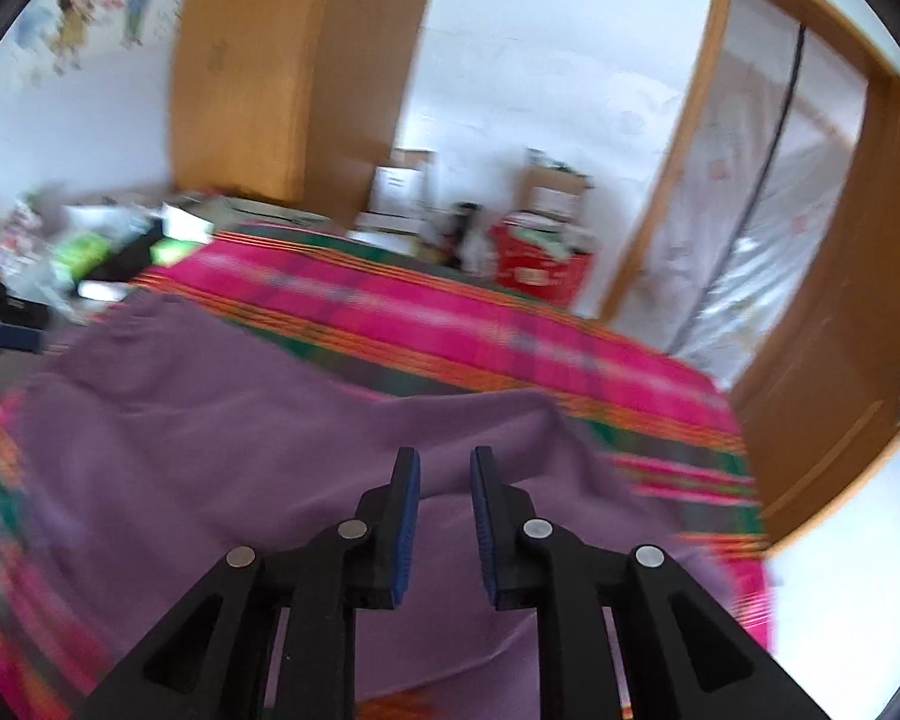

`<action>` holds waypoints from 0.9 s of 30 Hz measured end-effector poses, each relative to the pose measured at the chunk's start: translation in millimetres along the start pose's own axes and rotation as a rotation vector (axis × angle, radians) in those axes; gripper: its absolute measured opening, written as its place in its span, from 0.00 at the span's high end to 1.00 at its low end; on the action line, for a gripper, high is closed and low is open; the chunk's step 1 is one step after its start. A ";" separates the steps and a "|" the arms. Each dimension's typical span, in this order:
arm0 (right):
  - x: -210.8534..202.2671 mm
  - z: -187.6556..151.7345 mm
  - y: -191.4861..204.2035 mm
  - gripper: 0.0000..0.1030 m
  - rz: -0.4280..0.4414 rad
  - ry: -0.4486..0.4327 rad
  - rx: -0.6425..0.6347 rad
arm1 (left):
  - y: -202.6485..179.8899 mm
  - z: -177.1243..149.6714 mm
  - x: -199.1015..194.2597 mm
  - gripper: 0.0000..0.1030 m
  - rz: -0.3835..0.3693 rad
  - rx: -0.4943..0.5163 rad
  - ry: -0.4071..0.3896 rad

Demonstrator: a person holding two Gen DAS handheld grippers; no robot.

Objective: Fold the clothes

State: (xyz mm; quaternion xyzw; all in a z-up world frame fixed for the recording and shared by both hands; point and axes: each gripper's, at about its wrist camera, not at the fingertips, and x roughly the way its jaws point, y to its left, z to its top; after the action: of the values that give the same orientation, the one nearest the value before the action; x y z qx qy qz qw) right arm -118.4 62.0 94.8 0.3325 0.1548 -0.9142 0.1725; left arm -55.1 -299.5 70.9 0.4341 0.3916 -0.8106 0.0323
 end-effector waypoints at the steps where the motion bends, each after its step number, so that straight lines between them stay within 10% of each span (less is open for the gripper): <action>1: -7.4 -6.6 8.3 0.82 0.053 -0.013 -0.003 | 6.4 -4.4 -4.9 0.63 -0.004 -0.004 -0.002; 15: -13.2 -72.3 162.4 0.77 0.436 0.024 -0.284 | 67.0 -71.8 -11.3 0.63 -0.061 -0.132 0.056; 25: 1.0 -89.4 218.3 0.80 0.394 0.055 -0.402 | 81.7 -95.5 -11.7 0.62 -0.112 -0.182 0.067; 27: 2.7 -91.6 222.1 0.95 0.355 0.051 -0.415 | 84.4 -99.5 -12.1 0.62 -0.108 -0.191 0.074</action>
State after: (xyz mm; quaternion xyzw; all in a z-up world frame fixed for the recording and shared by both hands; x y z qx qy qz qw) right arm 23.4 -100.4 -11.3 0.3350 0.2825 -0.8096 0.3906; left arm 53.0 -295.2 -2.9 0.4370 0.4907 -0.7536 0.0151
